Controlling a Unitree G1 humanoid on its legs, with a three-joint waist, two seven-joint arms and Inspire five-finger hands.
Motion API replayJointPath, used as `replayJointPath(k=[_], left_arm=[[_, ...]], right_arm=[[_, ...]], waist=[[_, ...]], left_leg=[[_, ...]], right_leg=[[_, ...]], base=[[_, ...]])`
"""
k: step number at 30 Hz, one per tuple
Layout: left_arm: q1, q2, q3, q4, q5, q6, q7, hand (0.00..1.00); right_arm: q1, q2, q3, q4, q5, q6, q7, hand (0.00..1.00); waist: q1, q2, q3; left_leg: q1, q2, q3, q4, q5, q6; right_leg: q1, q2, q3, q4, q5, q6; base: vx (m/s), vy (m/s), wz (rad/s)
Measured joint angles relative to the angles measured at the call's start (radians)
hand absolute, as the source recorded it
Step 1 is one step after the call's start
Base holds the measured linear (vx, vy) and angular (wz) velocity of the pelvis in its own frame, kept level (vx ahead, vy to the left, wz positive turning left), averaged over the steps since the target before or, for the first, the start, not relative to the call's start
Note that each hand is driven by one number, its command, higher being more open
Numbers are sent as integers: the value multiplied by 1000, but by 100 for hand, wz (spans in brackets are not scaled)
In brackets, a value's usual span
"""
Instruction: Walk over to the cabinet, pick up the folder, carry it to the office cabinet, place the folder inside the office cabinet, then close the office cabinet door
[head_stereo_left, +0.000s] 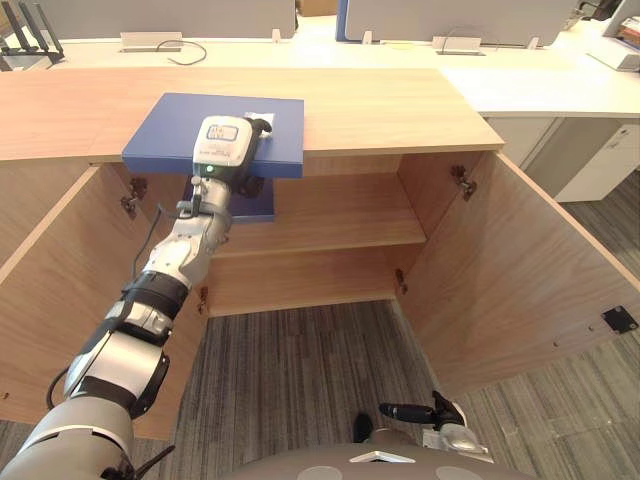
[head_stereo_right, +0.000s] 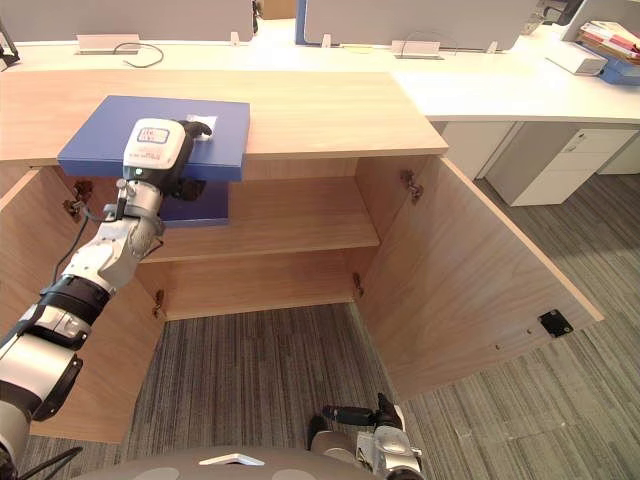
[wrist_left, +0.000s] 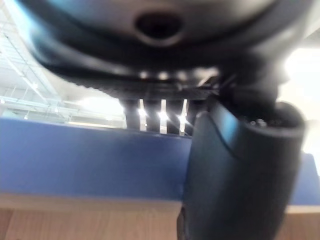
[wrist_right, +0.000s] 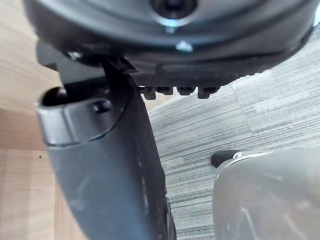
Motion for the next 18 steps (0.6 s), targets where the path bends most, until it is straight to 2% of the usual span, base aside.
replayJointPath(k=[6,18], left_arm=[[-28,0,0,-1,39,12,58,0],[-38,5,1,38,78,17,74,0]], right_arm=[[-2,-1,-7,11,0,-12,-1,100],[-8,-14,-8,13,0,-12,-4,100]], waist=[[-2,1,1],[-20,13,9]], left_leg=[[1,0,2,0,-1,-1],[14,1,4,0,-1,-2]], right_leg=[[0,1,0,0,0,0],[12,1,0,1,-1,0]], base=[[0,0,-1],[0,0,0]])
